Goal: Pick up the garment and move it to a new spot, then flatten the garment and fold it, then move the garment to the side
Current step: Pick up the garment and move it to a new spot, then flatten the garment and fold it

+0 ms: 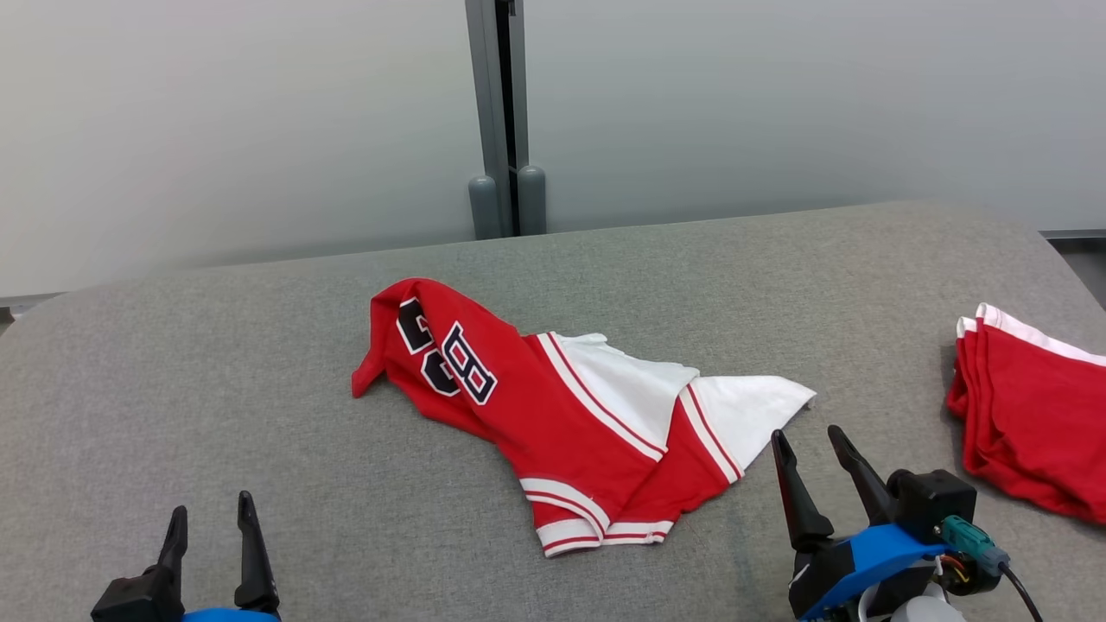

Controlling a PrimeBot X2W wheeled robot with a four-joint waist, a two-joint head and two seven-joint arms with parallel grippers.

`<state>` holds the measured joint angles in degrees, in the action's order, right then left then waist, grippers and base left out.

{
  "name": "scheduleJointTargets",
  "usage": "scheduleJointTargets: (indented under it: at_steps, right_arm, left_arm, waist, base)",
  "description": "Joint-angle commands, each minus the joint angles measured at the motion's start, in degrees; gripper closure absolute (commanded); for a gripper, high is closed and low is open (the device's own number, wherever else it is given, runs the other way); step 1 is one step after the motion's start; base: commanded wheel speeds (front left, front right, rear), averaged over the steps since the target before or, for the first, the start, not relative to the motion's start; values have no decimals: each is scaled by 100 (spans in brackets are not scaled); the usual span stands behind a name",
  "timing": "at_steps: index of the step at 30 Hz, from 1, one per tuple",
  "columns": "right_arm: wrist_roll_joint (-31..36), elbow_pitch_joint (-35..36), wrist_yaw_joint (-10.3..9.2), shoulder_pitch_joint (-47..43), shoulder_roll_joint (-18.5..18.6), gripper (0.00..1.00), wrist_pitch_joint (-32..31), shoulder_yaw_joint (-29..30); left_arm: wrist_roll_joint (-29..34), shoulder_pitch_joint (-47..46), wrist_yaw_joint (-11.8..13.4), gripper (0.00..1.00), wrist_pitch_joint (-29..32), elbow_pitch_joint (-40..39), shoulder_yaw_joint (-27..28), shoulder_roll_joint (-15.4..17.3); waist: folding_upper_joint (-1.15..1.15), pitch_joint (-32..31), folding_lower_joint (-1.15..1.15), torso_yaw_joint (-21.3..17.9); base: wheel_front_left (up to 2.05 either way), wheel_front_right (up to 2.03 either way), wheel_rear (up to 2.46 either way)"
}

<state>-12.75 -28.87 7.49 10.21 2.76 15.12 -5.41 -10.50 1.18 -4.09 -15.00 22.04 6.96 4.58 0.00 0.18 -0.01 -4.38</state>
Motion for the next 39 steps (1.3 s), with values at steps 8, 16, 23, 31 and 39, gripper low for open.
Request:
scheduleJointTargets:
  at_steps: [8,16,23,31,39]
  right_arm:
    - [-52,-75,1,79,26,0,3,-47]
    - [-316,-329,1,572,25,0,3,-108]
    - [-982,-854,1,1058,24,0,3,-173]
    - [-1244,-1361,1,1457,27,0,3,-292]
    - [-1009,-1527,1,1878,27,100,3,131]
  left_arm:
    - [208,-174,-201,0,-25,-65,-15,-106]
    - [185,-395,-340,0,-25,1,-166,-69]
    - [24,-607,-340,0,-25,17,-484,78]
    - [-194,-728,-343,0,-25,28,-691,197]
    - [-297,-844,-343,0,-26,54,-868,199]
  waist:
    - [0,221,1,229]
    - [0,781,1,655]
    - [0,1070,1,992]
    - [0,1208,1,1164]
    - [0,1281,1,1333]
  base:
    - [0,0,0]
    - [0,0,0]
    - [0,0,0]
    - [0,0,0]
    - [0,0,0]
